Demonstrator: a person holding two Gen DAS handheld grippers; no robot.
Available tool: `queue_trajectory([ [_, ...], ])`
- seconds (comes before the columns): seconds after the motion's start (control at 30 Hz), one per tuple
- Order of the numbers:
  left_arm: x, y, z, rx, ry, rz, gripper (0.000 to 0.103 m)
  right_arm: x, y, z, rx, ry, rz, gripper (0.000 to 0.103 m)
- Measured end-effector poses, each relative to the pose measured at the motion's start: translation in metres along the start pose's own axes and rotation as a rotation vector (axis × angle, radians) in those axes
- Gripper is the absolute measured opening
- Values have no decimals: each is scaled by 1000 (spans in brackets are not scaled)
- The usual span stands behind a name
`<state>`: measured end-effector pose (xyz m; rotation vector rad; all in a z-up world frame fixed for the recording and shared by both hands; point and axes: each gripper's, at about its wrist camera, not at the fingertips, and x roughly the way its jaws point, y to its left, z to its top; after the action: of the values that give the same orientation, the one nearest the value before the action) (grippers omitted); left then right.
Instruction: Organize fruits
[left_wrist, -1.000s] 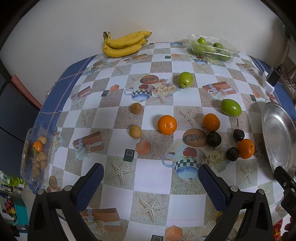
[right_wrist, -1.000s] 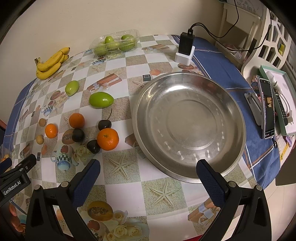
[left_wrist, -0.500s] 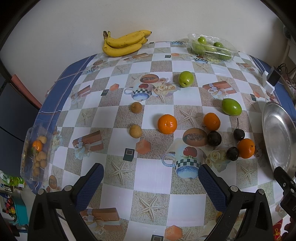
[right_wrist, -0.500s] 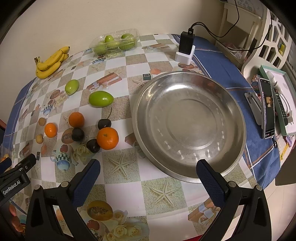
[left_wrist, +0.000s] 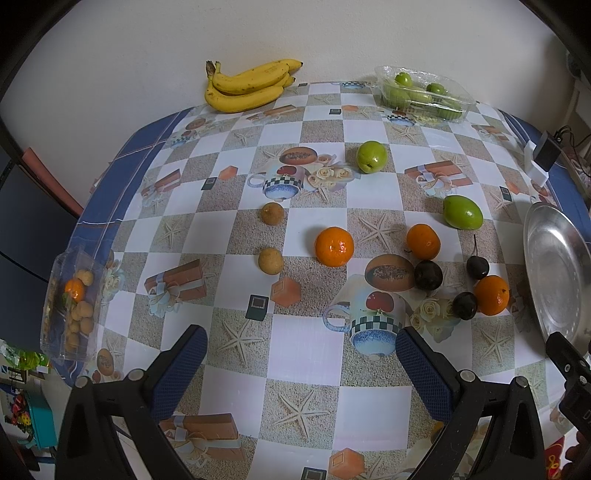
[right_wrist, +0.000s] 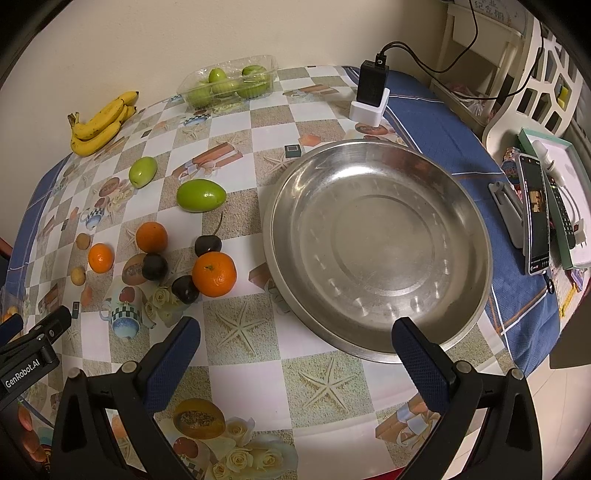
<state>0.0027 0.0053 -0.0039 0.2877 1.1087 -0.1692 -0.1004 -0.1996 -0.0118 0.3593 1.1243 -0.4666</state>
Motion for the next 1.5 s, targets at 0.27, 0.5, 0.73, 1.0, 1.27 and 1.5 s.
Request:
queue_trajectory([
  [0.27, 0, 0, 0, 0, 1, 0, 103, 0, 1, 0, -1, 0, 0, 103],
  [0.5, 0, 0, 1, -1, 2, -2, 103, 1, 1, 0, -2, 1, -2, 103],
  [0.73, 7, 11, 0, -61, 18, -85, 103, -2, 5, 3, -21, -2, 22, 103],
  [1.0, -2, 22, 32, -126, -18, -144, 103, -13, 22, 28, -35, -15, 133, 103],
  [1.27, 14, 14, 57, -105, -9, -182, 103, -7, 48, 52, -58, 1, 188, 103],
  [1.5, 22, 15, 84, -118, -53, -149, 103, 3, 70, 73, -100, -17, 210, 103],
])
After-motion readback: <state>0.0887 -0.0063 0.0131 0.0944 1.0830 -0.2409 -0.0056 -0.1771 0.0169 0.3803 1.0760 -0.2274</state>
